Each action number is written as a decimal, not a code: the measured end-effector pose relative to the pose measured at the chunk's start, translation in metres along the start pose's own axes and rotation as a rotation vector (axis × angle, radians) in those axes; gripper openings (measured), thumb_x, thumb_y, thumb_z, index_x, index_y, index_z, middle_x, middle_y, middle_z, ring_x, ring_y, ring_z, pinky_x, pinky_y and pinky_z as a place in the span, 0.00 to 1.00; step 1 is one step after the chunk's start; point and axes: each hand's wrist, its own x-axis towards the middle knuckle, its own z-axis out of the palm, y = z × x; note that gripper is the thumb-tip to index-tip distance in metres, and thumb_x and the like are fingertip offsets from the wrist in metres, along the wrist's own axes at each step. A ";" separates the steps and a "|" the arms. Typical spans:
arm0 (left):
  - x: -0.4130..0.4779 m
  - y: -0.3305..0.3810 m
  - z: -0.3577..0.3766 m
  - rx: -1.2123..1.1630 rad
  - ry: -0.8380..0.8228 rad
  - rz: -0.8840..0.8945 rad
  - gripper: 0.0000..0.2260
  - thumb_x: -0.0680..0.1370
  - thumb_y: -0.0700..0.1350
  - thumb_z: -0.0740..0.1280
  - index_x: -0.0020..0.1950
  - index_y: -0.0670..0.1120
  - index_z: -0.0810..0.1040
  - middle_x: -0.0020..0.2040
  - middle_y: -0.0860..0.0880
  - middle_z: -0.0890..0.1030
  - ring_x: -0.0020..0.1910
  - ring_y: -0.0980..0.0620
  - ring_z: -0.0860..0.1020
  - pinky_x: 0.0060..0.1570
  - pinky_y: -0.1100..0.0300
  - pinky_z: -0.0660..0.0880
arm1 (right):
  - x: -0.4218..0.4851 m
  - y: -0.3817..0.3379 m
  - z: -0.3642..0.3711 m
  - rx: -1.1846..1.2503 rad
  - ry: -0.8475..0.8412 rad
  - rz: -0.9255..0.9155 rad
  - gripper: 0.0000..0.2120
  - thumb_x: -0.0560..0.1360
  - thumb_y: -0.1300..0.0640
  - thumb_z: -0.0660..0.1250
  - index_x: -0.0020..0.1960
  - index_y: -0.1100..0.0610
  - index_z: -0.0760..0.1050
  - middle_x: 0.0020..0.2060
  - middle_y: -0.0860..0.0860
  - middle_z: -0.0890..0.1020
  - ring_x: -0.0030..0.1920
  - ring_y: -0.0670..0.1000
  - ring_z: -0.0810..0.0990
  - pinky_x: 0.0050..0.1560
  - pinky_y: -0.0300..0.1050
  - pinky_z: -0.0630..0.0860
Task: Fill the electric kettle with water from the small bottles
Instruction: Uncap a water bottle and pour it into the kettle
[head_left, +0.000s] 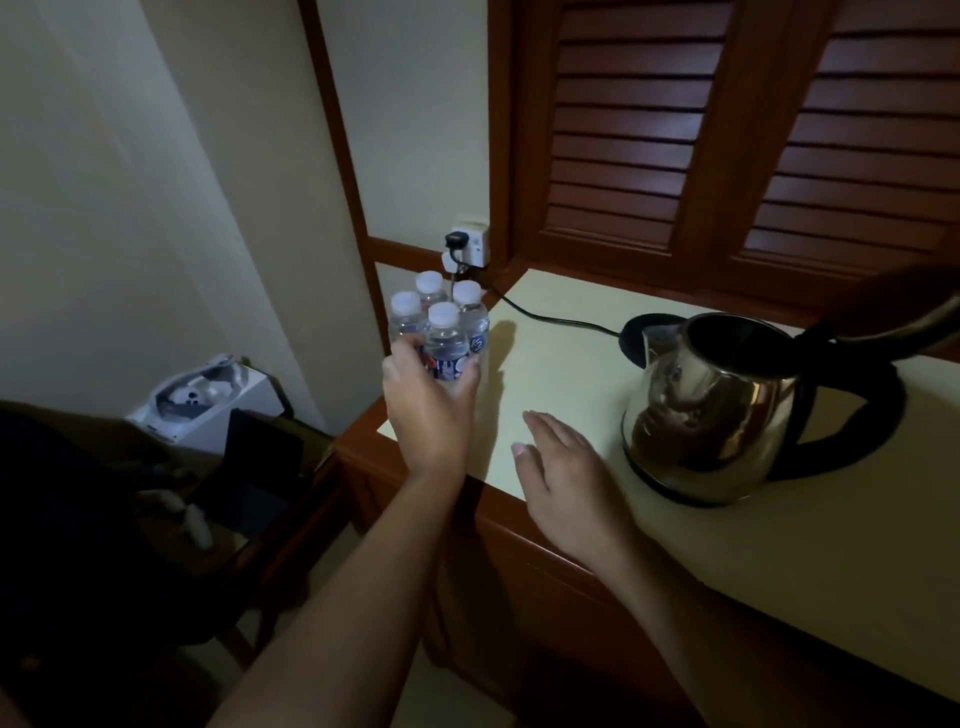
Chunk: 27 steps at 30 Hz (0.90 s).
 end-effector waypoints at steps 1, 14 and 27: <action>-0.001 0.000 0.000 -0.002 0.004 0.008 0.23 0.75 0.52 0.79 0.63 0.46 0.75 0.56 0.49 0.78 0.54 0.55 0.74 0.52 0.61 0.73 | 0.000 -0.001 -0.004 0.057 0.043 -0.004 0.25 0.83 0.47 0.54 0.74 0.60 0.70 0.70 0.54 0.76 0.72 0.52 0.72 0.72 0.49 0.68; -0.051 0.029 -0.029 -0.134 -0.260 0.291 0.26 0.73 0.51 0.80 0.67 0.46 0.76 0.58 0.55 0.80 0.54 0.61 0.76 0.49 0.76 0.72 | 0.052 -0.044 -0.091 0.060 0.261 -0.278 0.21 0.76 0.41 0.69 0.62 0.54 0.82 0.47 0.47 0.79 0.40 0.40 0.70 0.43 0.31 0.67; -0.073 0.090 -0.042 -0.312 -0.616 0.316 0.28 0.72 0.56 0.81 0.69 0.56 0.75 0.55 0.61 0.84 0.55 0.62 0.82 0.51 0.64 0.79 | 0.033 -0.047 -0.197 -0.257 0.244 -0.348 0.23 0.74 0.38 0.66 0.35 0.57 0.81 0.27 0.45 0.71 0.29 0.46 0.70 0.30 0.42 0.65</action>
